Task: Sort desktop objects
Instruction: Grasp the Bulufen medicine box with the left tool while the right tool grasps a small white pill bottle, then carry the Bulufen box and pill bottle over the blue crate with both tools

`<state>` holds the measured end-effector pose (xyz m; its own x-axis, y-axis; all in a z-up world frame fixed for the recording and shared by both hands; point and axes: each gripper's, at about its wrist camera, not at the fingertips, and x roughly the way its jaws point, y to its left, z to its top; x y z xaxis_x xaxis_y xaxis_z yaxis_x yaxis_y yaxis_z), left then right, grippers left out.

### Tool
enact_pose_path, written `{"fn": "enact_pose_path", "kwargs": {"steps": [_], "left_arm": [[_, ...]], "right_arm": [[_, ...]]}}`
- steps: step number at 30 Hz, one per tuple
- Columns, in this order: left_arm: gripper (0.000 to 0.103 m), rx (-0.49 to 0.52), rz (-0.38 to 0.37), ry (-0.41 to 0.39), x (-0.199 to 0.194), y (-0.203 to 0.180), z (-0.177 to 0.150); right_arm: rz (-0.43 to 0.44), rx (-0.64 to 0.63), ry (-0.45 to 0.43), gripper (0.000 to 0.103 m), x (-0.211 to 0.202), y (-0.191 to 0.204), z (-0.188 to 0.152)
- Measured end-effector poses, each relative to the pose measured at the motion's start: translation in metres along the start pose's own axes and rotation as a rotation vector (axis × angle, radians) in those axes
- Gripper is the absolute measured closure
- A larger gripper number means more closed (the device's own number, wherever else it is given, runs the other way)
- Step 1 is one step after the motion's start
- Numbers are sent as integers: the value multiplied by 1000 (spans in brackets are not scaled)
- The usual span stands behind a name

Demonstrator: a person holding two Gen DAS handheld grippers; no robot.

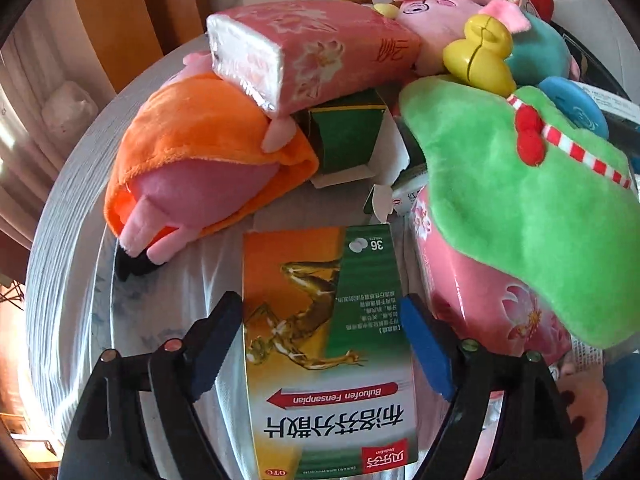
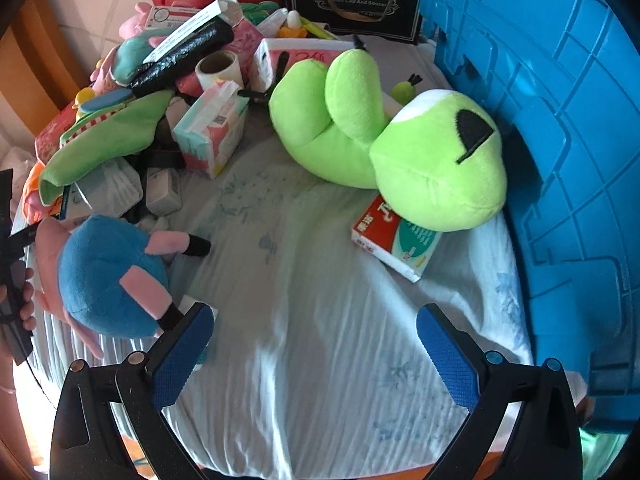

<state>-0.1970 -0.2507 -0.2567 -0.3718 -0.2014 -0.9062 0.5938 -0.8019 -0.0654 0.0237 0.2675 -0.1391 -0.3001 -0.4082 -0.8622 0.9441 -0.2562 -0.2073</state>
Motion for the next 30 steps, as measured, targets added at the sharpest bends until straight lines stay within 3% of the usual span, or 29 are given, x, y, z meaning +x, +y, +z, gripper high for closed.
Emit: {"fn": "enact_pose_path", "kwargs": {"steps": [3, 6, 9, 11, 12, 13, 15, 24, 26, 27, 28, 30], "left_arm": [[13, -75, -47, 41, 0, 14, -11], [11, -77, -85, 52, -4, 14, -25], [1, -51, -56, 49, 1, 1, -22], [2, -30, -18, 89, 15, -10, -19], [3, -1, 13, 69, 16, -16, -19], [13, 3, -3, 62, 13, -19, -21], [16, -9, 6, 74, 5, -18, -27], [16, -40, 49, 88, -34, -2, -83], [16, -47, 46, 75, -50, 3, -93], [16, -50, 48, 68, -57, 2, -97], [16, -50, 53, 60, -62, -3, -98], [16, -44, 55, 25, -82, -8, -102]], "right_arm": [[33, -41, 26, 0, 13, 14, -5], [90, -88, 55, 0, 25, 28, -11], [122, -128, 81, 0, 33, 44, -17], [120, -163, 81, 1, 36, 54, -20], [119, -183, 76, 5, 37, 58, -21], [119, -204, 71, 16, 37, 62, -22], [132, -228, 75, 30, 39, 68, -24], [226, -308, 80, 30, 47, 81, -31], [231, -347, 74, 38, 53, 83, -32], [235, -366, 73, 63, 57, 84, -33], [227, -375, 77, 69, 60, 84, -34], [214, -369, 76, 69, 61, 81, -34]]}}
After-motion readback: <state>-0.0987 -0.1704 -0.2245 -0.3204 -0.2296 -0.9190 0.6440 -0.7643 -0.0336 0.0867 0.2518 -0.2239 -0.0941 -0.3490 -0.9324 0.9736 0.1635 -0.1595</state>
